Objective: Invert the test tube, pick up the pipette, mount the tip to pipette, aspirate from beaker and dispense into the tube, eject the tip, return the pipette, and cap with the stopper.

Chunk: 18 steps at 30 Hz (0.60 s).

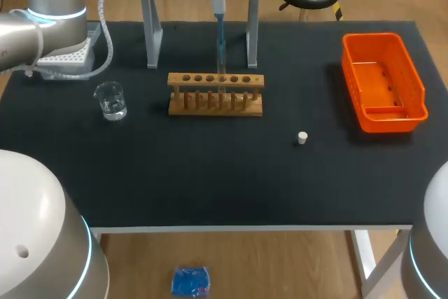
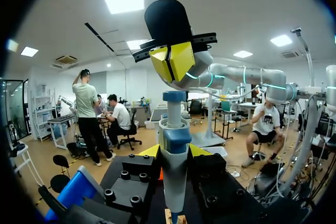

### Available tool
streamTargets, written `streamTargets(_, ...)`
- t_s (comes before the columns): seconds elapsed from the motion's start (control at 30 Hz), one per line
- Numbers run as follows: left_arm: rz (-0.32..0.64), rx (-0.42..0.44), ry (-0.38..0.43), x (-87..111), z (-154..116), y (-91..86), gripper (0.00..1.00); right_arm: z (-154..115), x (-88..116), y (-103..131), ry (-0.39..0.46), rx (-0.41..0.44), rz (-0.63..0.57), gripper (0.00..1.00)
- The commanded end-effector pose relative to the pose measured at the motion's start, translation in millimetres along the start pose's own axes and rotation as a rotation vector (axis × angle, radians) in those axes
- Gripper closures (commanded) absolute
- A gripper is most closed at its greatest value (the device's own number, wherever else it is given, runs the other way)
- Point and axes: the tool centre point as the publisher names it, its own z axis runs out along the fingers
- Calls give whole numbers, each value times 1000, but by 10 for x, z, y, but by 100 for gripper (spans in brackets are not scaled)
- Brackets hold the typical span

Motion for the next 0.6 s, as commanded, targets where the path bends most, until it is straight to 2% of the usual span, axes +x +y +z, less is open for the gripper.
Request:
streamTargets(0.03, 2, 2, -3, 7, 6, 1, 100, 21, -22, 10, -1, 9, 5, 100)
streamTargets(0.6, 2, 2, -3, 7, 6, 1, 100, 112, -44, 3, 2, 31, 11, 100)
